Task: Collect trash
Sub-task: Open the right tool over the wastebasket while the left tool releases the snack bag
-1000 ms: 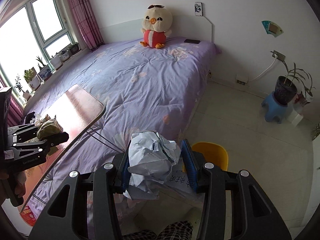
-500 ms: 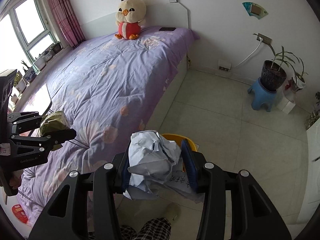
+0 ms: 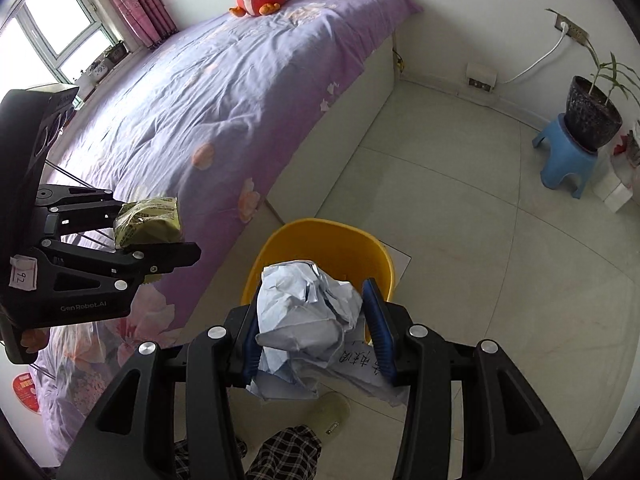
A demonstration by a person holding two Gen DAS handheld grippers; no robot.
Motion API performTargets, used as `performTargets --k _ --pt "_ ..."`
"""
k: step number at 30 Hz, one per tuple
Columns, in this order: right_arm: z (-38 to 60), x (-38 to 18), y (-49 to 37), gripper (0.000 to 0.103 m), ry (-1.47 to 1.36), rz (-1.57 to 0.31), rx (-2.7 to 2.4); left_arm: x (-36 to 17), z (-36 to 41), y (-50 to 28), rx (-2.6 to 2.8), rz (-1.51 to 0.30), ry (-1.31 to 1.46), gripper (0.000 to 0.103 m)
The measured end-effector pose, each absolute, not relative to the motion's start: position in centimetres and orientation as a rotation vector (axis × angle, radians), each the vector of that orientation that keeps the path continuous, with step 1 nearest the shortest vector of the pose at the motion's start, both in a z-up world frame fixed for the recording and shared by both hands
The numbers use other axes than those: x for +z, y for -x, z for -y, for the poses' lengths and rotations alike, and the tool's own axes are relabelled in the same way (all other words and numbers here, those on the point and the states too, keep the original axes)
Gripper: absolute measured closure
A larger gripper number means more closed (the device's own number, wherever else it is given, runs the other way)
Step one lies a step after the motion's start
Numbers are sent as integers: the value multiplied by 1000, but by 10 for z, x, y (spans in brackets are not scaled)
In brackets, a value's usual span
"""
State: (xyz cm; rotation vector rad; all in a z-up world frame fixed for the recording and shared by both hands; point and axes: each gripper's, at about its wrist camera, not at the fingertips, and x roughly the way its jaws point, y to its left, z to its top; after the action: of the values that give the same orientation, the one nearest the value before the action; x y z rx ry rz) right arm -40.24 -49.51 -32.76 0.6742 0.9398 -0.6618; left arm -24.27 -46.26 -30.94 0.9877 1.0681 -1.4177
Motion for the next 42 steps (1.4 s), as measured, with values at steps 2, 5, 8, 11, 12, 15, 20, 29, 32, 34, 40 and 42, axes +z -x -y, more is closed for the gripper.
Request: performTargets --k 2,5,8,11,12,15,20,29,32,34,40,42 --pt "504 -351 399 55 -681 -970 -647 -334 471 242 -1395 -1104 -1010 66" --pt "515 -384 394 55 -699 -1008 -624 -369 480 244 -1357 -1148 -1046 66" --pt "522 -411 388 55 -708 -1043 -602 -393 486 245 -1324 -1179 -1072 66" --pt "527 -433 384 55 -713 -1071 -585 -408 489 246 -1301 -1203 -1081 63" --pt "528 -438 383 55 -719 -1076 -577 -411 490 246 -1296 -1207 -1083 63" --pt "529 -448 382 51 -724 -1084 -556 -414 491 247 -1285 -1208 -1082 56" --pt "530 -453 388 37 -702 -1088 -571 -414 491 246 -1273 -1212 -1071 43" --pt "530 -432 393 37 -689 -1078 -597 -396 489 243 -1290 -1192 -1054 43" --pt "527 -416 394 37 -686 -1061 -610 -382 485 238 -1290 -1182 -1036 43" --pt "524 -404 394 37 -682 -1048 -618 -372 484 236 -1293 -1174 -1025 43" --pt "510 -360 389 37 -658 -1010 -635 -333 465 221 -1293 -1143 -978 43" --pt "503 -342 388 37 -646 -996 -635 -319 456 214 -1290 -1136 -954 43"
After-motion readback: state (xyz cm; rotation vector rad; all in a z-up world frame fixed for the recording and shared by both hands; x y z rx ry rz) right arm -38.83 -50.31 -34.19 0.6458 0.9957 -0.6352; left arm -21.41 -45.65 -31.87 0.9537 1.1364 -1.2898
